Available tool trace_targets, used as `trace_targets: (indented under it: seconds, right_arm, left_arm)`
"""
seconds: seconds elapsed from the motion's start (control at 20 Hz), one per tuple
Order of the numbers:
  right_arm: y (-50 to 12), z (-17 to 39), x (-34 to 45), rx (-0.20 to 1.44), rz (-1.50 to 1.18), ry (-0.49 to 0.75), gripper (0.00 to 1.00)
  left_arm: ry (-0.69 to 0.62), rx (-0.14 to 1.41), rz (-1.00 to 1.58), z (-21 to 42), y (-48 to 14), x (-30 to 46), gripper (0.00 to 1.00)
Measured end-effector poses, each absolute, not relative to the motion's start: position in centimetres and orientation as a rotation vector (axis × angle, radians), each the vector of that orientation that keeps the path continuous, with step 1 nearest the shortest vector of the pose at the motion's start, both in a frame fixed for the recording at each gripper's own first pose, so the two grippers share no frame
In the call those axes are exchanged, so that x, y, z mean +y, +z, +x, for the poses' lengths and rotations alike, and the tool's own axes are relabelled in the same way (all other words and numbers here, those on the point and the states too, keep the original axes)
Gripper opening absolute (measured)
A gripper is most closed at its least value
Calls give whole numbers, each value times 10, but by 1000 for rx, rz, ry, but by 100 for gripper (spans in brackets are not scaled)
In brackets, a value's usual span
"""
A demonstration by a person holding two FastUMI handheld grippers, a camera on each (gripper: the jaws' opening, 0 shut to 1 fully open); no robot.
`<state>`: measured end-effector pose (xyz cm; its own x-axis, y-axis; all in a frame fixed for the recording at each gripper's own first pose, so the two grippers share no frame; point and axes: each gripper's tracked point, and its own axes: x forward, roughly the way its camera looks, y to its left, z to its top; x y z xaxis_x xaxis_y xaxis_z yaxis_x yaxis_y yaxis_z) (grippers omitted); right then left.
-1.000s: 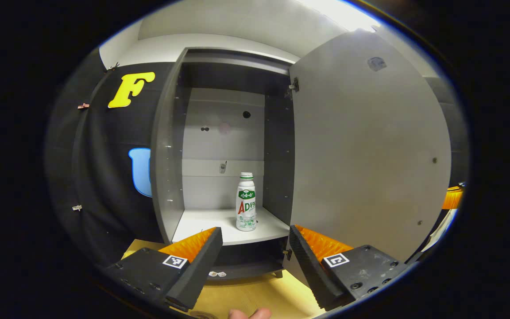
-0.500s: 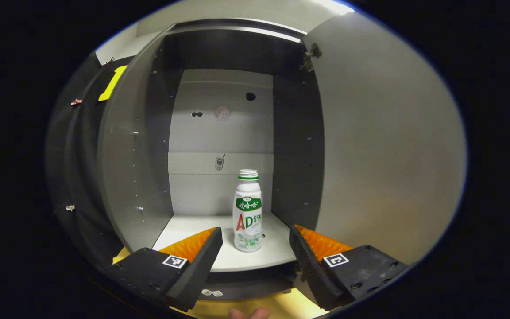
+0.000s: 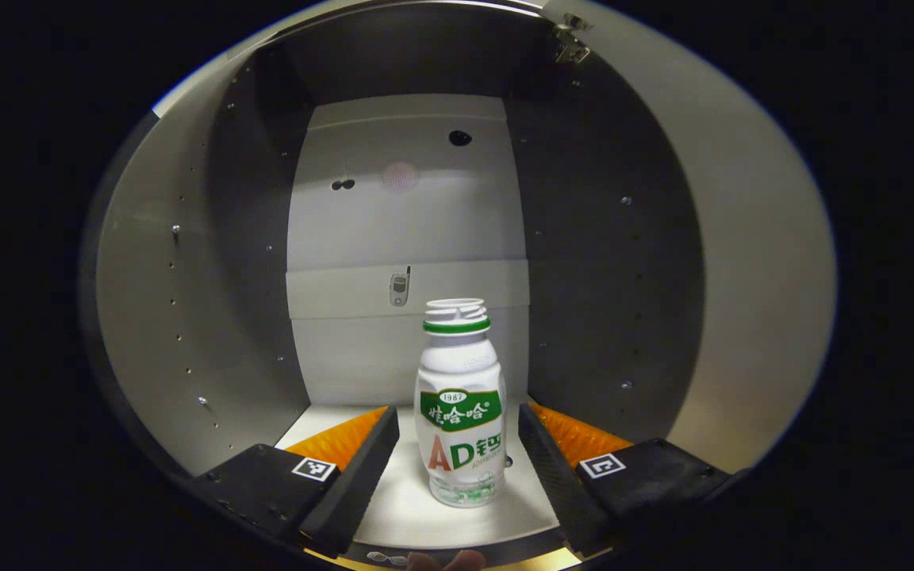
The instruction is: Open the cabinet door with the right hand, grasp the bottle in the cabinet with the left hand and place it on the coaster, then close the cabinet door with the right hand.
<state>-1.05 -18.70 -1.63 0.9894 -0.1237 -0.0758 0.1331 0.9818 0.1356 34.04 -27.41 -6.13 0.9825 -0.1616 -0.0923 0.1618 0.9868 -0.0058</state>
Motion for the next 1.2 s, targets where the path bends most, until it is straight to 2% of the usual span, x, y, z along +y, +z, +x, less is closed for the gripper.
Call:
trace_targets:
  seconds: [0.3, 0.35, 0.45, 0.6, 0.9, 1.2]
  right_arm:
    - [-18, -7, -210, 64, 134, -168, 94]
    - [-18, -5, -213, 65, 131, -171, 94]
    - [-19, -5, -215, 71, 131, -173, 94]
    - [-18, -3, -213, 69, 133, -169, 94]
    - [-10, -4, -198, 57, 137, -143, 94]
    - [0, -5, -185, 38, 117, -115, 94]
  left_arm:
    - [-127, 99, -36, 367, -64, -274, 95]
    - [-121, 94, -31, 366, -61, -275, 87]
    - [-135, 97, -34, 365, -62, -276, 78]
    - [-135, 94, -32, 361, -58, -270, 77]
    - [-162, 63, -21, 316, -32, -252, 77]
    - [-175, 20, -35, 240, -13, -216, 76]
